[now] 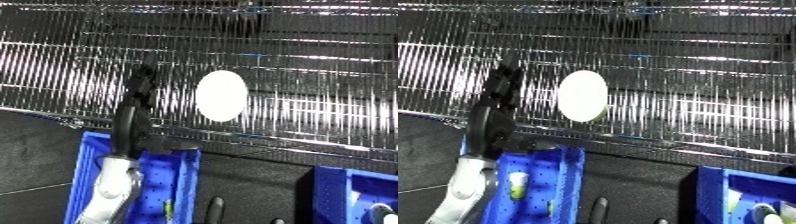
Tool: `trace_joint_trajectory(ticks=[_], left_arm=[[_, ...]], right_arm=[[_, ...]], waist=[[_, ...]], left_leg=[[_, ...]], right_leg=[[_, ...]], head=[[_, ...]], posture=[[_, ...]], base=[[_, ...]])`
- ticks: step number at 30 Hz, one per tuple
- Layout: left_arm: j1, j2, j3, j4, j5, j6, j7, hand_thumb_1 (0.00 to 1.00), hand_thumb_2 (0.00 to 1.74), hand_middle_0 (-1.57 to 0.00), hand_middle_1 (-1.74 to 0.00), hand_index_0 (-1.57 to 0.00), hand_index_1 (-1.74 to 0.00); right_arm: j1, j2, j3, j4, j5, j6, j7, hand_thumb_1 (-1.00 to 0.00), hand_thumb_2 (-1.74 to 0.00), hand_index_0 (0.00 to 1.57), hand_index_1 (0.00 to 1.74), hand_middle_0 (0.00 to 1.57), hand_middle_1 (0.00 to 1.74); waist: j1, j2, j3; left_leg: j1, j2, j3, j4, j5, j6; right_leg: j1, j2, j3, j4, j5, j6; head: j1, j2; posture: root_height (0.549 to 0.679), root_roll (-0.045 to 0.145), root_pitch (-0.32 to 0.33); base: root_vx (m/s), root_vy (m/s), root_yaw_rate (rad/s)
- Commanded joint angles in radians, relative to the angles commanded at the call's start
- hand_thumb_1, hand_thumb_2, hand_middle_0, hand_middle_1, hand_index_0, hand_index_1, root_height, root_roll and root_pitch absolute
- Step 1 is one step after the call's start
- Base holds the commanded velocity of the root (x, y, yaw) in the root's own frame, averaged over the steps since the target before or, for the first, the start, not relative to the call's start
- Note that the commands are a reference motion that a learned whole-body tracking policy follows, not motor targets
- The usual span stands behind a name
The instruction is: Pick up the object and place it into the box
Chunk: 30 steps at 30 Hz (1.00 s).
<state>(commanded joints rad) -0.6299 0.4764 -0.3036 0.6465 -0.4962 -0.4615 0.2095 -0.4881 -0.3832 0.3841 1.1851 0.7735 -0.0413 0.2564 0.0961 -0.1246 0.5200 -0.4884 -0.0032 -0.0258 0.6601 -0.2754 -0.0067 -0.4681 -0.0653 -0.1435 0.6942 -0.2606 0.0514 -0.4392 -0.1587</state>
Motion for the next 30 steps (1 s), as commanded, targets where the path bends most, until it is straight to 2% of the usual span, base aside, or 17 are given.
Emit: trace_joint_trajectory(ticks=[10, 19, 25, 30], left_arm=[[-0.096, -0.015, -0.013, 0.172, -0.013, -0.012, -0.052, 0.00, 0.00, 0.00, 0.00, 0.00, 0.00], [-0.158, -0.027, -0.038, 0.206, -0.014, 0.000, -0.068, 0.00, 0.00, 0.00, 0.00, 0.00, 0.00], [-0.199, -0.037, -0.049, 0.227, -0.023, 0.013, -0.079, 0.30, 0.52, -0.47, -0.52, -0.47, -0.52], [-0.217, -0.046, -0.056, 0.236, -0.026, 0.017, -0.081, 0.55, 0.96, -0.86, -0.96, -0.86, -0.96]], right_arm=[[-0.017, 0.017, 0.030, -0.005, 0.011, -0.003, -0.005, 0.00, 0.00, 0.00, 0.00, 0.00, 0.00], [-0.021, 0.027, 0.050, -0.035, 0.032, -0.005, -0.026, 0.00, 0.00, 0.00, 0.00, 0.00, 0.00], [-0.017, 0.030, 0.058, -0.042, 0.043, -0.011, -0.025, 0.00, 0.00, 0.00, 0.00, 0.00, 0.00], [-0.012, 0.036, 0.062, -0.044, 0.048, -0.021, -0.028, 0.00, 0.00, 0.00, 0.00, 0.00, 0.00]], waist=[[-0.029, -0.022, 0.000], [-0.053, -0.038, 0.000], [-0.068, -0.047, 0.000], [-0.076, -0.046, 0.000]], left_leg=[[-0.033, 0.012, 0.005, 0.026, -0.016, 0.0006], [-0.056, 0.019, 0.009, 0.039, -0.028, 0.0012], [-0.063, 0.024, 0.012, 0.039, -0.030, -0.0007], [-0.061, 0.024, 0.014, 0.030, -0.030, -0.0017]], right_leg=[[-0.033, 0.0125, 0.010, 0.011, 0.000, 0.0018], [-0.054, 0.0224, 0.018, 0.009, 0.005, 0.0074], [-0.062, 0.0274, 0.023, 0.000, 0.011, 0.0116], [-0.063, 0.0268, 0.026, -0.009, 0.013, 0.0136]], head=[[-0.017, 0.053], [-0.011, 0.090], [-0.019, 0.109], [-0.015, 0.124]], posture=[[0.638, 0.001, 0.075], [0.637, -0.004, 0.095], [0.638, -0.005, 0.105], [0.639, -0.004, 0.111]], base=[[0.017, 0.002, -0.055], [0.013, -0.002, -0.051], [0.005, -0.005, -0.046], [-0.004, 0.000, -0.012]])
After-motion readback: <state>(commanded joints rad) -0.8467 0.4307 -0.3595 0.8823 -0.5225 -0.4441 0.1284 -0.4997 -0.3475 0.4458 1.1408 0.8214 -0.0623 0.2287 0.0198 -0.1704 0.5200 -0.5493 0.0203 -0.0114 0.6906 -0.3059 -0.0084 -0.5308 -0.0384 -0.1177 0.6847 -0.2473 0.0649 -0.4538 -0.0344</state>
